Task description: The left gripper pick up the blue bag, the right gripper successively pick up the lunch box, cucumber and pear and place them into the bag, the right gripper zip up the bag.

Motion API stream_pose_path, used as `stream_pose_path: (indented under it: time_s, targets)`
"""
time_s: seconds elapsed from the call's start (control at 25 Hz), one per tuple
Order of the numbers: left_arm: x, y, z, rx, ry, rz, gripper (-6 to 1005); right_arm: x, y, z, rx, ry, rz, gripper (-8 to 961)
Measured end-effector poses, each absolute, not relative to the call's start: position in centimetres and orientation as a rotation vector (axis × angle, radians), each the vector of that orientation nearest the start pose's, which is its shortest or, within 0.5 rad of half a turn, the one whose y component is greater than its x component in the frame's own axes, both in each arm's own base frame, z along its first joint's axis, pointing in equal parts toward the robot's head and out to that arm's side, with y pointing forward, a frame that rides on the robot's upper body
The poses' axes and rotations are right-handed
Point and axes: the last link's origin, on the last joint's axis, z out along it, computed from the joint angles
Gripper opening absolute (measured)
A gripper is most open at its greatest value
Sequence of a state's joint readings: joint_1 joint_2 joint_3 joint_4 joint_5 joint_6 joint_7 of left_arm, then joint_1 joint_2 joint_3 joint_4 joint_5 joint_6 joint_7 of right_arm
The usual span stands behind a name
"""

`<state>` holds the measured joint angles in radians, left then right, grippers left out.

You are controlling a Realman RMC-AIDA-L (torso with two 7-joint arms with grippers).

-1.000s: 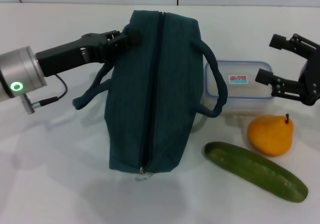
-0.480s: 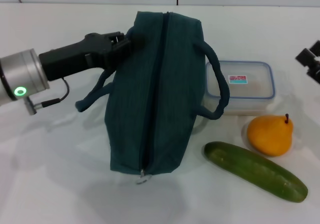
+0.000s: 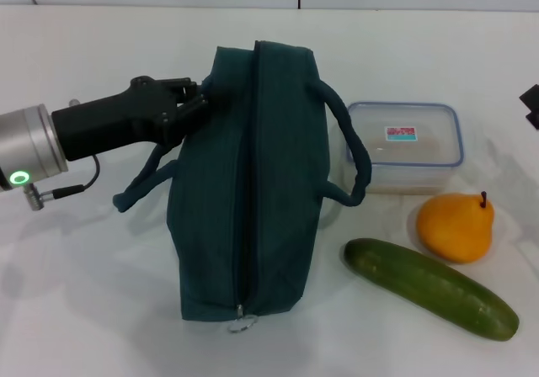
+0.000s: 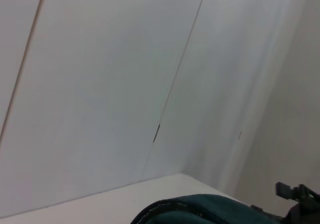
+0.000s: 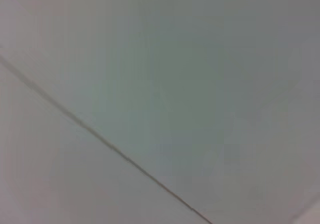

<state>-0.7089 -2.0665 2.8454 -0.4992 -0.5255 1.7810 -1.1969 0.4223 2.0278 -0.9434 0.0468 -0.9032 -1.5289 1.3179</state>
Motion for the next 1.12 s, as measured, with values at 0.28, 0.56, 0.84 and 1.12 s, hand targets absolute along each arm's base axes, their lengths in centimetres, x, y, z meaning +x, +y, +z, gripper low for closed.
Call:
stream_pose_path:
  time_s: [0.28,0.56,0.84,1.12]
  targets:
    - [-26.8,32.6,1.7,-2.528,-0.667,-1.014,126,32.6,29.1,-1.7,-1.634,1.542,1.476,856]
    - [-26.5,32.7,1.4,-2.536,-0.618,-1.013,124,32.3,30.0,-2.8,-1.617,1.700,1.440,857]
    - [-26.1,32.8,1.1,-2.528,-0.566,-1.025,122,31.2,31.4,-4.0,-1.666,1.804,1.387,857]
    - [-26.0,32.9,1.1,-2.519,-0.561,-1.038,121,30.4,32.2,-4.2,-1.706,1.831,1.371,857]
